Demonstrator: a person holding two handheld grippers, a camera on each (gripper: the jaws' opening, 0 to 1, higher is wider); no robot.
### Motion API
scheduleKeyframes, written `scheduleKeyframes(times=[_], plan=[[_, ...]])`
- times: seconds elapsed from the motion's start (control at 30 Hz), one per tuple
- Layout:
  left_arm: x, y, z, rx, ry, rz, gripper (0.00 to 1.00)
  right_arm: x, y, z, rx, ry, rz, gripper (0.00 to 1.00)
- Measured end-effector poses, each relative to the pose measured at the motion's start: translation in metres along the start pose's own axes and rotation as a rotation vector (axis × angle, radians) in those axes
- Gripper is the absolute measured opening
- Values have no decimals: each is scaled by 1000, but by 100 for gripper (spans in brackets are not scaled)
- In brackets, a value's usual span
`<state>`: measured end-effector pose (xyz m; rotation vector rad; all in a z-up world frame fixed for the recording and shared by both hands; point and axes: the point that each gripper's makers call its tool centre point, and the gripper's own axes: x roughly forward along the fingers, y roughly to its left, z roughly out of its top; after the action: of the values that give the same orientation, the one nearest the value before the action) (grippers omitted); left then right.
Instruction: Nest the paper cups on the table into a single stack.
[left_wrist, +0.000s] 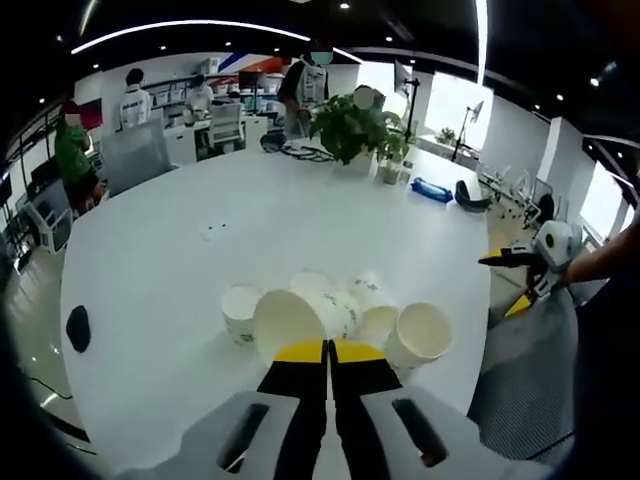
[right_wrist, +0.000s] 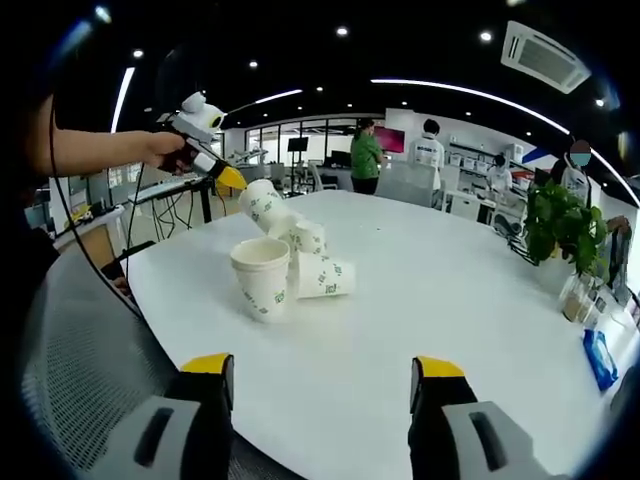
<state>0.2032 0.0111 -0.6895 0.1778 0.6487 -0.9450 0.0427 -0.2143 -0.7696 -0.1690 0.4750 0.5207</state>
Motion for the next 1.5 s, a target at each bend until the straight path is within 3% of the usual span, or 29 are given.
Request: scheduleKeyframes(times=[0.67,1.5], plan=[[-8,-49,22,81,-21,-93,0,0,-1,-1,0,-1,-2,71],[-10,-80,15,198,0,-163,0,0,-1,0,0,-3,-2,71]])
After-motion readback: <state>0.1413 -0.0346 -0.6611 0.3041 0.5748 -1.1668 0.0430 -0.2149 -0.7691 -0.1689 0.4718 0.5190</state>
